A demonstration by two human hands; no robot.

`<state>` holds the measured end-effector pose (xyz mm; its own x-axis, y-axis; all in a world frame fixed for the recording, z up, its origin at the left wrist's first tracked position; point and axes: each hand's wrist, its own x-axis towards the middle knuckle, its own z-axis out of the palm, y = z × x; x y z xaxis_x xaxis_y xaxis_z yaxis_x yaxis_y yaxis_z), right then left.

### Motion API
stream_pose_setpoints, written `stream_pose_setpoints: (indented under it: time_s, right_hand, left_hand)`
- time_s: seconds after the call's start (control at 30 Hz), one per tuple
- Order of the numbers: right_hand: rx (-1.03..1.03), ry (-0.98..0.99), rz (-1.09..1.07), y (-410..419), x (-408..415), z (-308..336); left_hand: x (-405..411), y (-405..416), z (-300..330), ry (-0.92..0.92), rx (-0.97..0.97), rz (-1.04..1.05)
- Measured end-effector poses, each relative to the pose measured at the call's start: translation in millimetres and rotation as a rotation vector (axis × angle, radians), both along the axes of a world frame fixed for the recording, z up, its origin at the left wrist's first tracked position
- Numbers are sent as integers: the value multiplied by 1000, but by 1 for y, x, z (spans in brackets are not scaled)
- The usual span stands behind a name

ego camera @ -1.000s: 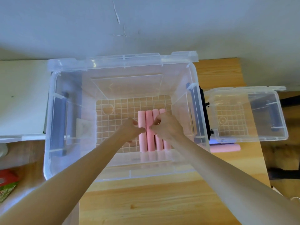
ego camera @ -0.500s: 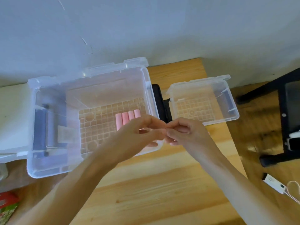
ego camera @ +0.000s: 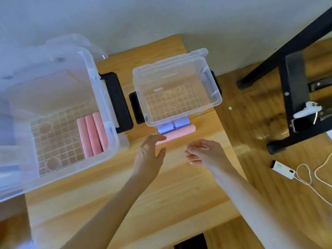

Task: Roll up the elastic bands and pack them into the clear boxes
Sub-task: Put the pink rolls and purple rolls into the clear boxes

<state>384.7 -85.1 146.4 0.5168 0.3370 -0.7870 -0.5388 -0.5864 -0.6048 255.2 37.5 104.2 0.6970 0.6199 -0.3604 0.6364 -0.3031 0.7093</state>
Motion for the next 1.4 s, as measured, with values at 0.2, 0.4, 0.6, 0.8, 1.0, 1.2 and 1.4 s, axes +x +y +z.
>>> stream_pose_setpoints:
  time_s: [0.2, 0.4, 0.6, 0.8, 1.0, 1.2, 1.4]
  right_hand:
    - [-8, 65, -153, 11, 5, -43]
    - [-18, 167, -305, 26, -6, -63]
    - [-25, 273, -396, 32, -19, -73]
    - [-67, 216, -346, 28, -35, -76]
    - [-109, 125, -261, 16, -50, -53]
    - [7, 13, -2, 13, -54, 38]
    - [210, -47, 253, 56, -65, 133]
  left_hand:
    - [9, 4, -46, 81, 241, -37]
    - [11, 16, -59, 2, 332, -108]
    - [-4, 13, -62, -31, 82, -160]
    - [-20, 6, -61, 43, -251, -136]
    - [-30, -11, -31, 72, -336, -180]
    - [-46, -15, 56, -35, -376, -28]
    - [-77, 30, 159, -149, -509, 190]
